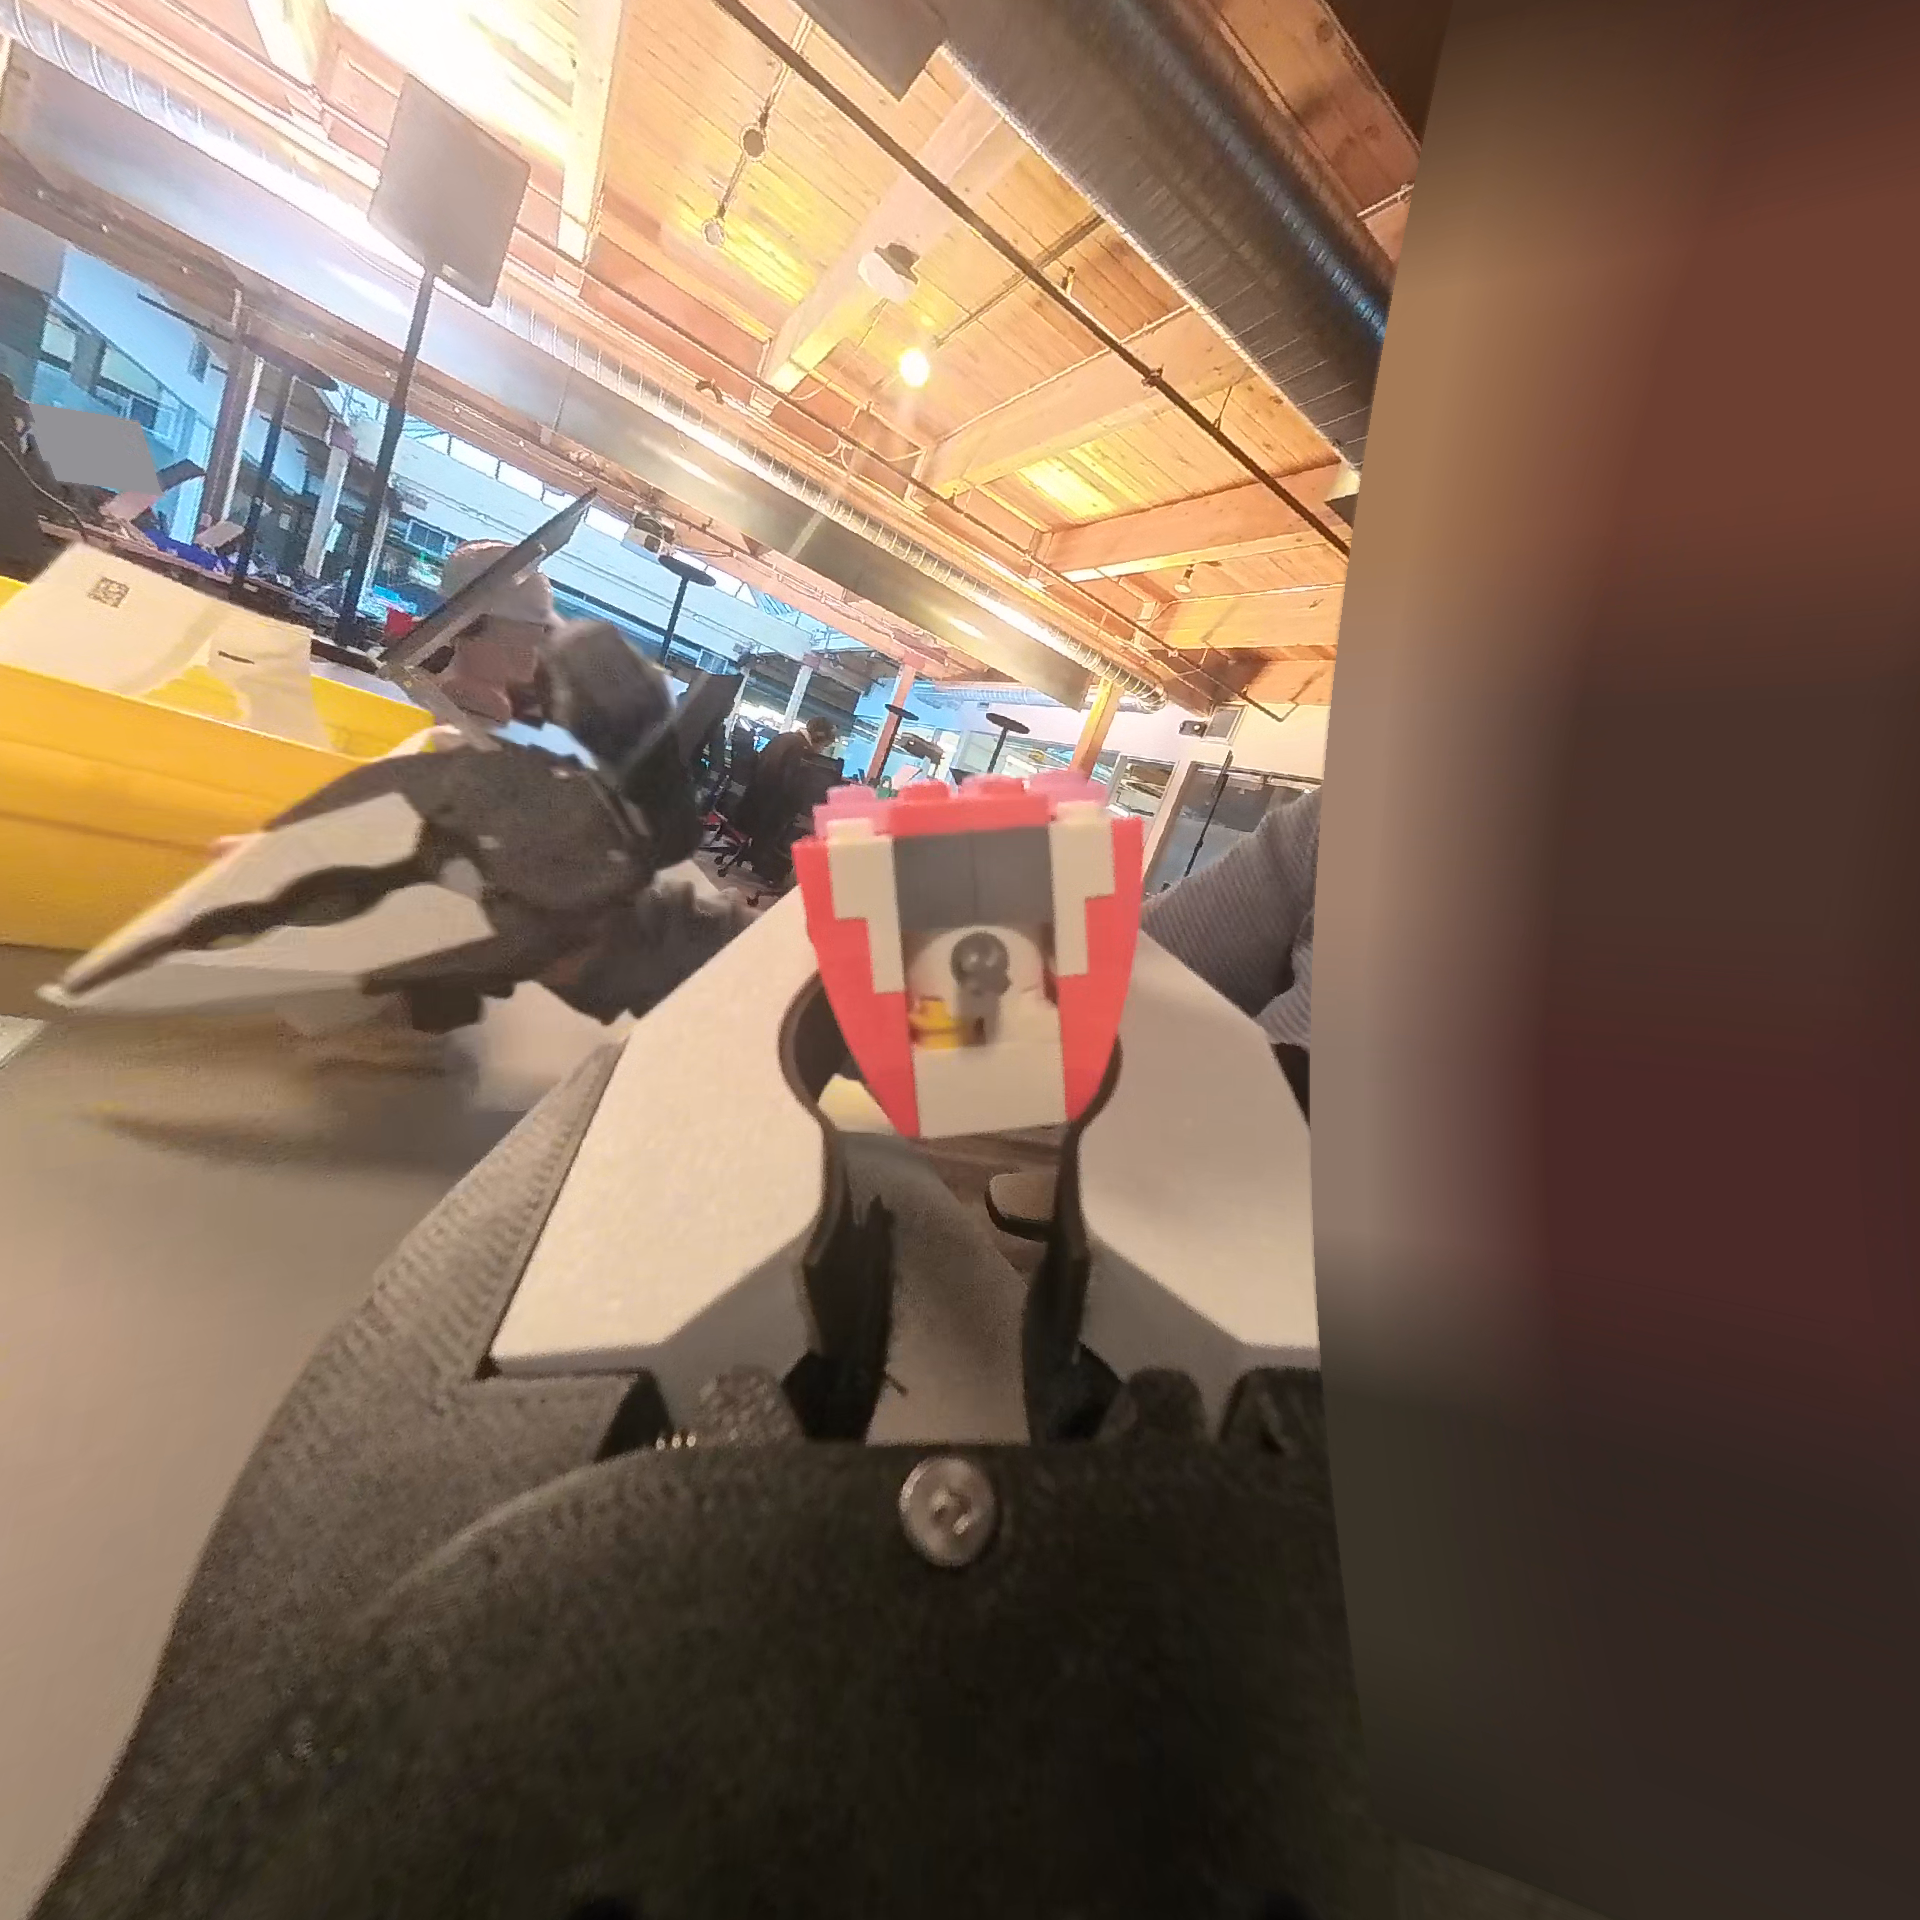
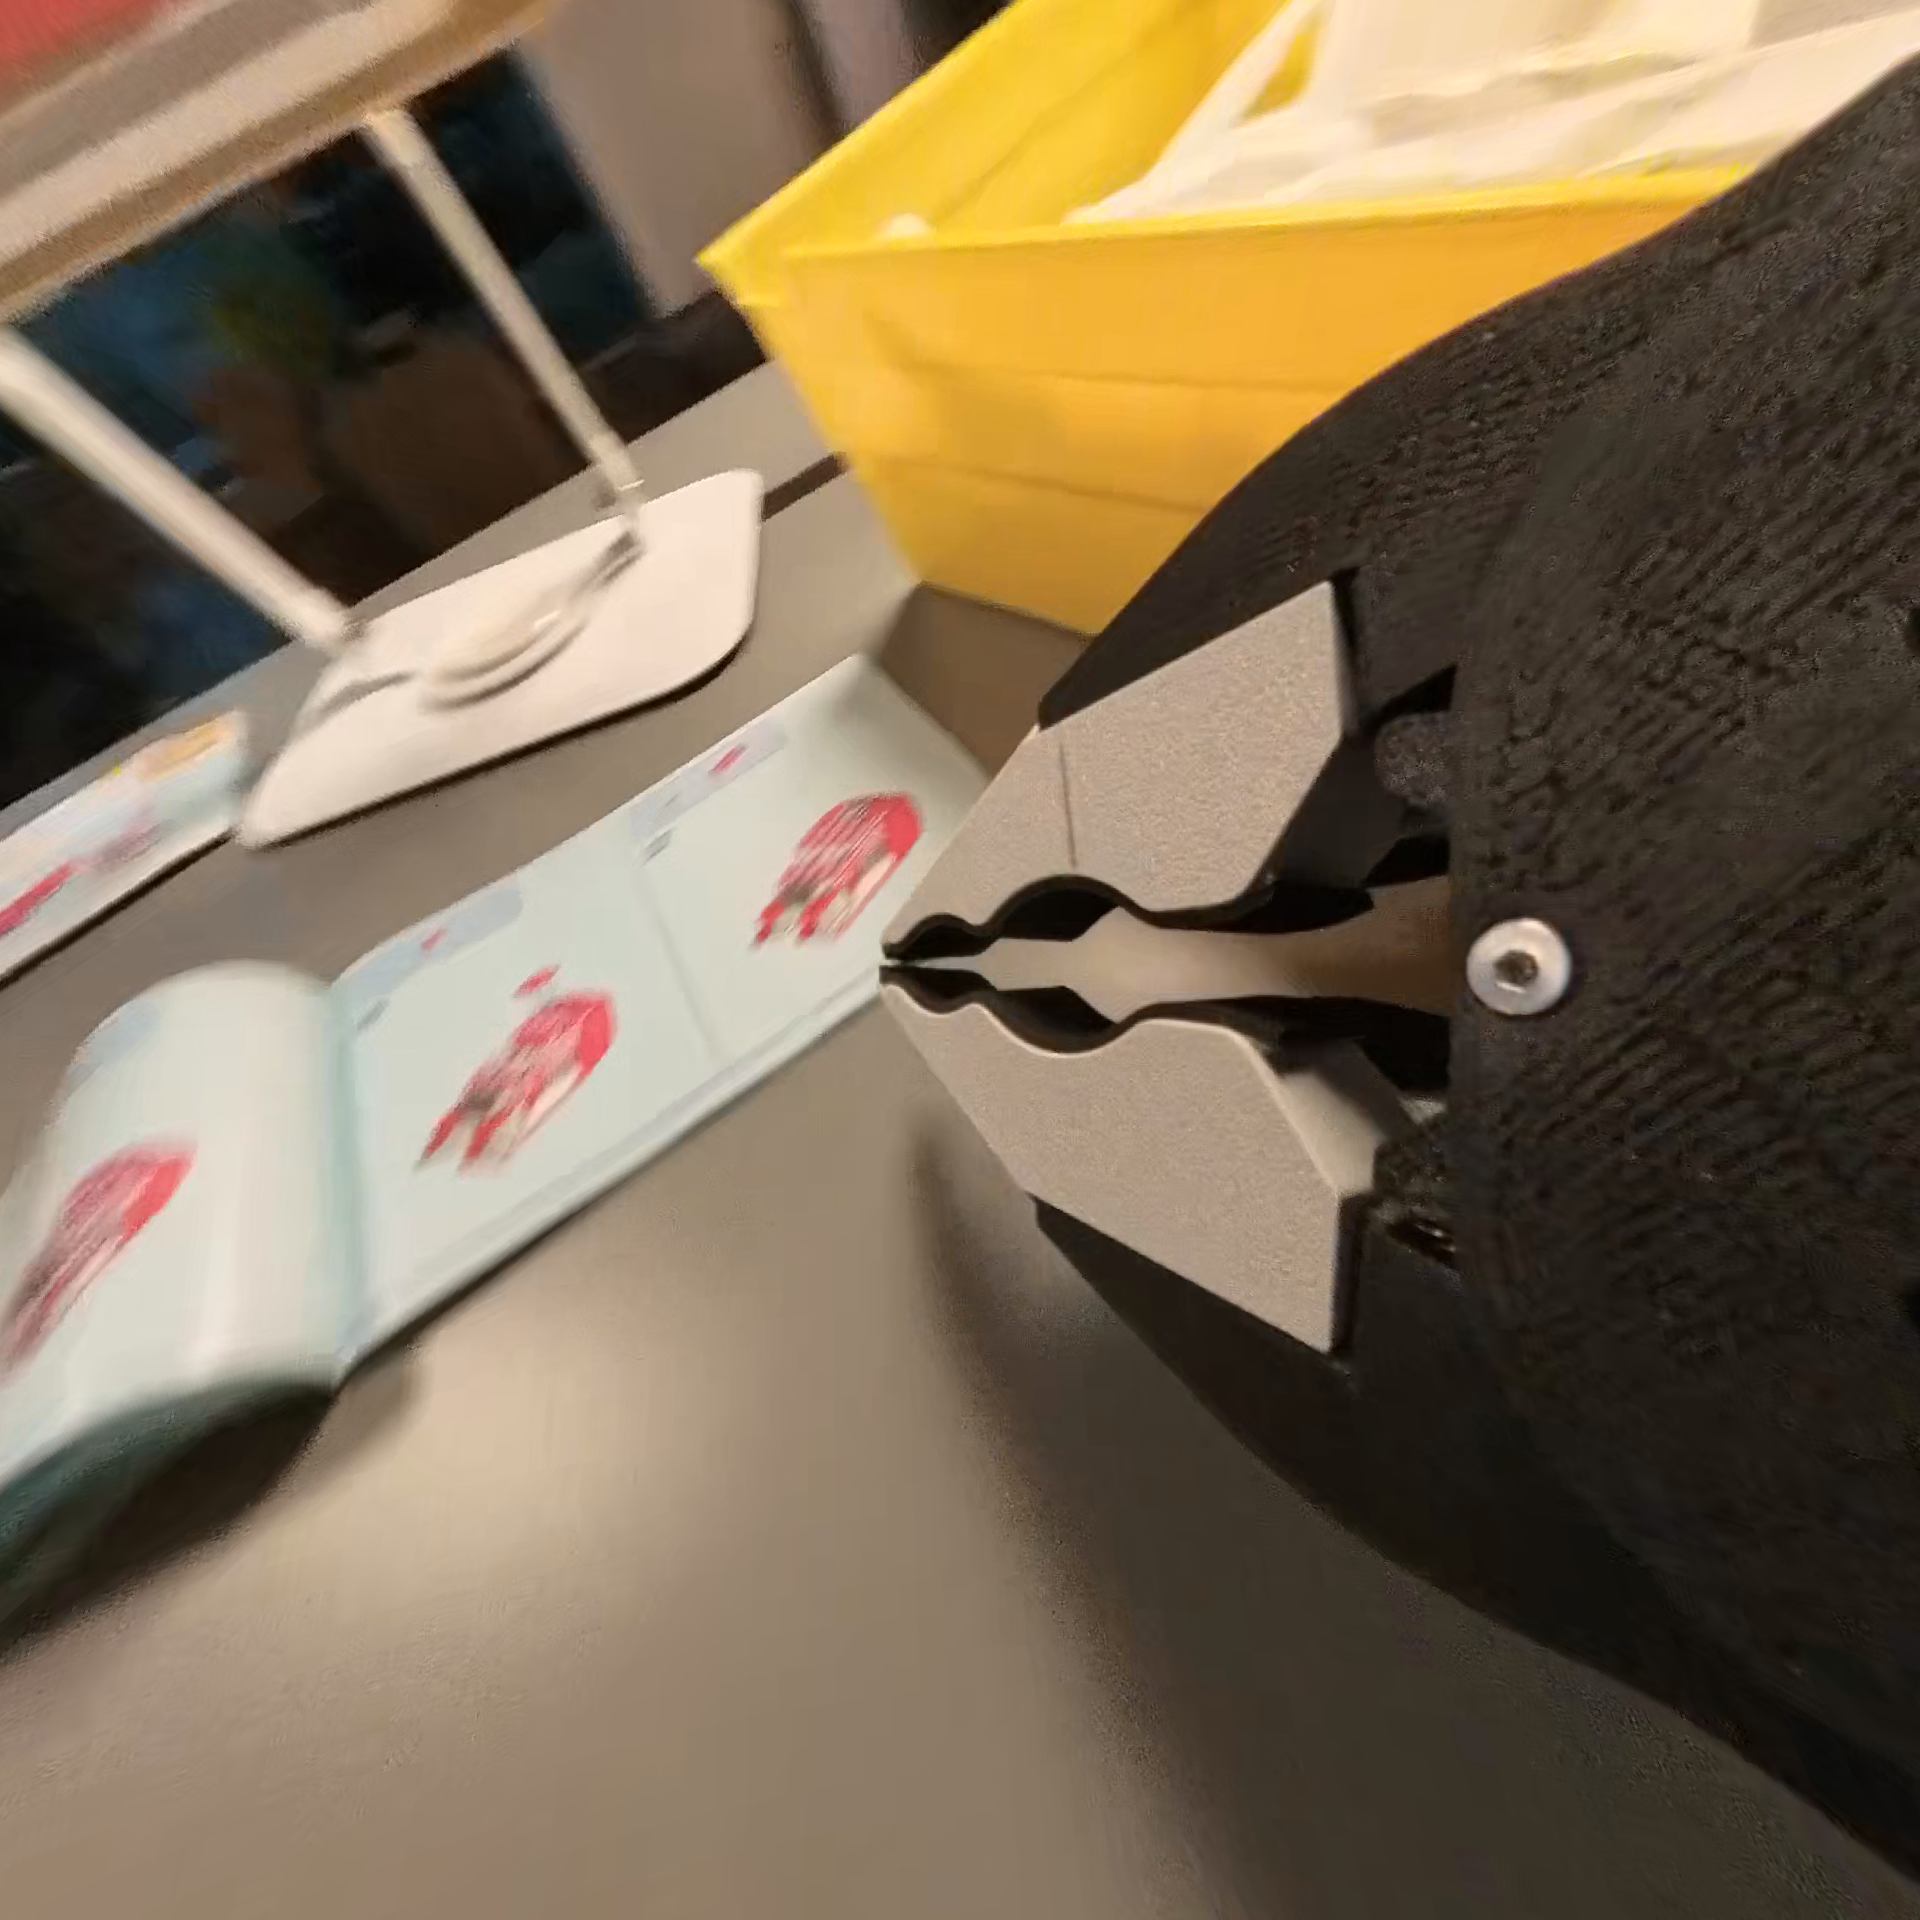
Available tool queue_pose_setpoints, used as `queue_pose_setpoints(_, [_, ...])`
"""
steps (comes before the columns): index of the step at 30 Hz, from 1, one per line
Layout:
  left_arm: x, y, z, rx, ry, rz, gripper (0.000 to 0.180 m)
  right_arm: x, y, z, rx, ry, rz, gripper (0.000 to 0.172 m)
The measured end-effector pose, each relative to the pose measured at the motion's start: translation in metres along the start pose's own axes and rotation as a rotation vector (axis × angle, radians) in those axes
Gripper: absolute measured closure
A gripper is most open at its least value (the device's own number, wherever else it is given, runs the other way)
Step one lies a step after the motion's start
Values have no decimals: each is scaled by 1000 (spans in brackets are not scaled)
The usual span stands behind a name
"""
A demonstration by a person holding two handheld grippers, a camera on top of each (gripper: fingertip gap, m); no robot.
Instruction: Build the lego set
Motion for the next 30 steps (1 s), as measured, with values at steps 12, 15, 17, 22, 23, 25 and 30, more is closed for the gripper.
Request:
queue_pose_setpoints(12, [2, 0, -1, -3, 11, 6, 145, -50, 68, 33, 7, -1, 533, 153])
queue_pose_setpoints(15, [2, -1, -1, -3, 13, 3, 145, -56, 66, 33, 86, -18, 528, 148])
queue_pose_setpoints(17, [3, -1, -1, -5, 15, 0, 145, -53, 62, 26, 156, 13, 484, 154])
queue_pose_setpoints(22, [4, -1, -3, -6, 30, -1, 145, -44, 65, 19, 299, 19, 519, 158])
queue_pose_setpoints(23, [4, -1, -3, -5, 30, -1, 145, -43, 65, 19, 313, 10, 522, 158])
queue_pose_setpoints(25, [4, -1, -2, -6, 29, -1, 145, -42, 66, 20, 302, 8, 523, 167])
queue_pose_setpoints(30, [5, 0, -3, -10, 34, 0, 145, -49, 68, 34, -37, 31, 414, 172])
Point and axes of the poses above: each gripper's, where its closed fingertips meet, x out along the fingers, z out of its top, y = z × x across the jaws, the point moved 10 cm from there along -x, back along the fingers, and after that the axes turned 9 degrees about -x, right-handed, at the moved point
